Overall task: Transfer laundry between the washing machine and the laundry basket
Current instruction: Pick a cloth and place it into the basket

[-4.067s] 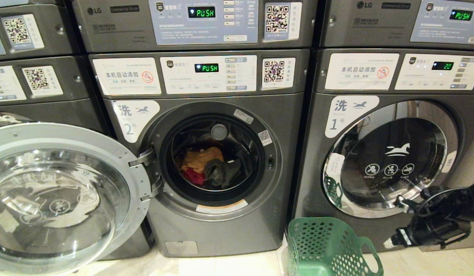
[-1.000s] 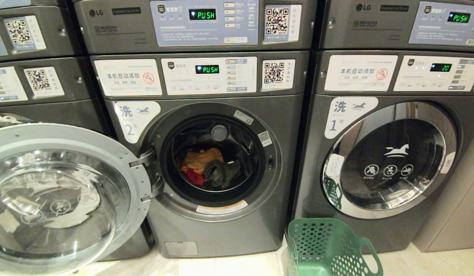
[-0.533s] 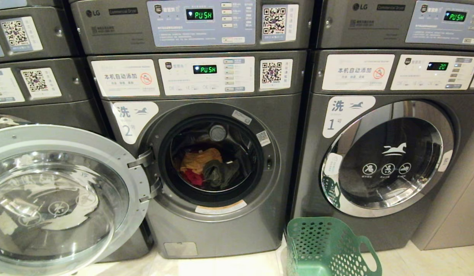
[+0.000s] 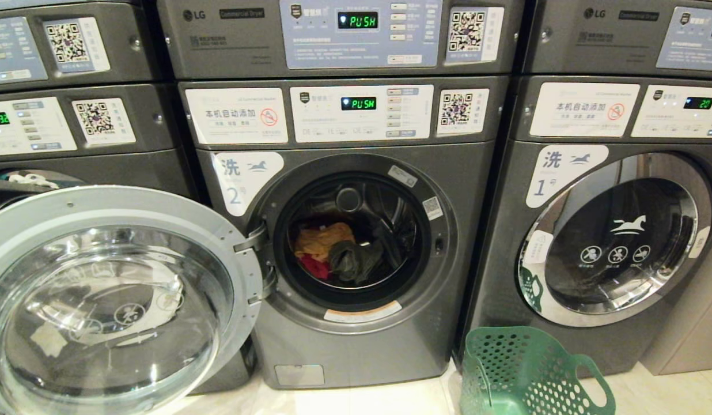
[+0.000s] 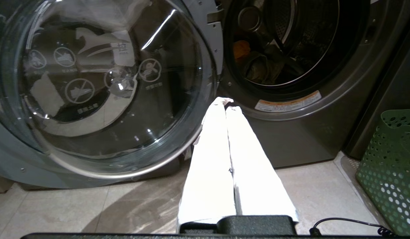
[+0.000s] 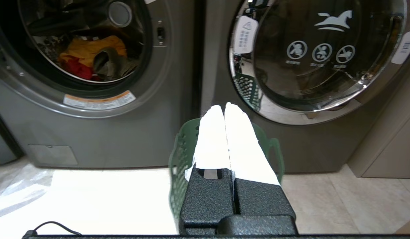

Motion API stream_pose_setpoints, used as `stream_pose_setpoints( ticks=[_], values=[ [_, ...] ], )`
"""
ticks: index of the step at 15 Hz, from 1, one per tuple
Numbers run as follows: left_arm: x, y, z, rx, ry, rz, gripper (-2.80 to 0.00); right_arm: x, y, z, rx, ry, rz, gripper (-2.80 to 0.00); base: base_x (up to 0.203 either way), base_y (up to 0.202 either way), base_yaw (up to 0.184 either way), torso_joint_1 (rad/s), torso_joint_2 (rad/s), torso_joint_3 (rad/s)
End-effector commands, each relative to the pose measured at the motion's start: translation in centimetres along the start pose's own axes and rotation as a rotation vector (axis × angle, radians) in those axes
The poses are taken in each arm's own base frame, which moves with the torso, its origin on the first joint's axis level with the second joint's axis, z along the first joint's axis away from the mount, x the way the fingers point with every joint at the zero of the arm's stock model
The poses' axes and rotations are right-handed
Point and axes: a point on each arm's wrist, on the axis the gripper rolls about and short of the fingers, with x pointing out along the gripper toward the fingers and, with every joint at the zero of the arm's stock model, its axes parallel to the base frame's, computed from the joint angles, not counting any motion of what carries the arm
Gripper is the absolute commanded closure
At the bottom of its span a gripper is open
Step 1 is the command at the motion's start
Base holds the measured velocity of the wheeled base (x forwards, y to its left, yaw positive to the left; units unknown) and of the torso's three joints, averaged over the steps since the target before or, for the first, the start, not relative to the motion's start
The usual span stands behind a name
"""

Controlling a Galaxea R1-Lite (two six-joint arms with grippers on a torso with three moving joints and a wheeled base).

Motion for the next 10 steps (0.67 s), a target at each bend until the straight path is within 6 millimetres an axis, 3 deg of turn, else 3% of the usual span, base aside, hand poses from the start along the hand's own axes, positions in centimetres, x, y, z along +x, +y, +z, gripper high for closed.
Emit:
stream_pose_setpoints(
  ticks=[1, 5, 10],
  values=[
    [0.01, 0.00, 0.00, 0.000, 0.002, -0.001, 0.00, 0.01, 0.00, 0.01, -0.001, 0.001, 0.000, 0.00, 0.000, 0.194, -0.001, 0.011, 0.00, 0.006],
    [0.01, 0.00, -0.02, 0.008, 0.003, -0.002, 0.00, 0.01, 0.00, 0.01, -0.001, 0.002, 0.001, 0.00, 0.000, 0.147, 0.000, 0.001, 0.00, 0.003],
    [0.01, 0.00, -0.02, 0.003, 0.003, -0.001, 0.00, 0.01, 0.01, 0.01, -0.005, 0.001, 0.004, 0.00, 0.000, 0.000, 0.000, 0.000, 0.00, 0.000]
  ],
)
